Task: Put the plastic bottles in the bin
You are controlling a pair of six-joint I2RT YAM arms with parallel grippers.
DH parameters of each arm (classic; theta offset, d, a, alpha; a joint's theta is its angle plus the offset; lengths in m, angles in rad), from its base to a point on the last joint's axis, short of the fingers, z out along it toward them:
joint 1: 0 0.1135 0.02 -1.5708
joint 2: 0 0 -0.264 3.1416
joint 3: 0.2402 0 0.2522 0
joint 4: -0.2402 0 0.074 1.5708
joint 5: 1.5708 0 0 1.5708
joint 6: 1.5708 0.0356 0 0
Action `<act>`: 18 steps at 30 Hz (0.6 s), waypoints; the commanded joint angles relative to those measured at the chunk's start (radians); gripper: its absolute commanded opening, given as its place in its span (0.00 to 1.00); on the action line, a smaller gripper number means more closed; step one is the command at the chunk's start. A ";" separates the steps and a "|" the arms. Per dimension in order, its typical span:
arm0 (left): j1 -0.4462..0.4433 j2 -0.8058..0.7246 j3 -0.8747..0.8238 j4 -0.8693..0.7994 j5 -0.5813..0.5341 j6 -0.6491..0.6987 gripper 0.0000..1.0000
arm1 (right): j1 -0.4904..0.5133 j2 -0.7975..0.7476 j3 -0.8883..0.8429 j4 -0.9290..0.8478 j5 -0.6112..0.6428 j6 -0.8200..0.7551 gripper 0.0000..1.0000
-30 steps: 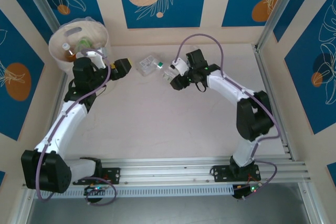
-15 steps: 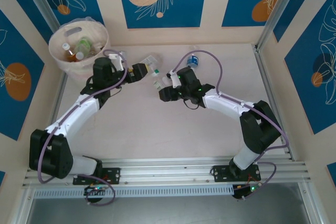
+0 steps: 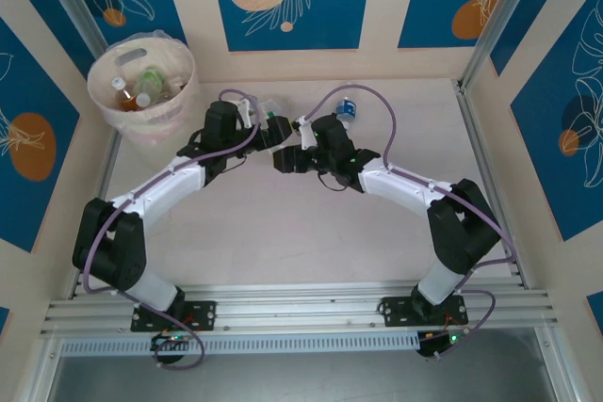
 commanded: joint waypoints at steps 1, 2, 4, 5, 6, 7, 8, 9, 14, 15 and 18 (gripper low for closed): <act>-0.006 -0.004 -0.013 0.053 -0.118 -0.050 0.95 | 0.012 -0.005 0.019 0.056 -0.075 -0.006 0.00; -0.003 -0.003 -0.027 0.096 -0.102 -0.051 0.93 | 0.013 -0.009 0.018 0.060 -0.084 -0.010 0.00; -0.005 0.011 -0.018 0.115 -0.055 -0.056 0.89 | 0.013 -0.020 0.006 0.079 -0.098 -0.011 0.00; -0.004 0.020 -0.006 0.104 -0.034 -0.056 0.85 | 0.013 -0.026 -0.002 0.099 -0.104 -0.012 0.00; -0.005 0.026 0.001 0.094 -0.026 -0.060 0.81 | 0.013 -0.029 -0.009 0.112 -0.105 -0.012 0.00; -0.005 0.033 -0.002 0.101 -0.021 -0.064 0.76 | 0.014 -0.032 -0.012 0.121 -0.108 -0.011 0.01; -0.005 0.035 -0.010 0.119 -0.015 -0.072 0.72 | 0.013 -0.030 -0.007 0.119 -0.110 -0.014 0.02; -0.003 0.037 -0.018 0.139 -0.006 -0.080 0.68 | 0.013 -0.028 0.000 0.112 -0.111 -0.017 0.04; 0.006 0.050 -0.008 0.200 0.074 -0.100 0.56 | 0.010 -0.048 0.000 0.108 -0.110 -0.030 0.41; 0.009 0.050 -0.003 0.190 0.073 -0.100 0.54 | 0.007 -0.053 0.000 0.109 -0.122 -0.042 0.47; 0.020 0.038 -0.013 0.202 0.076 -0.096 0.50 | 0.007 -0.065 0.016 0.078 -0.131 -0.087 0.64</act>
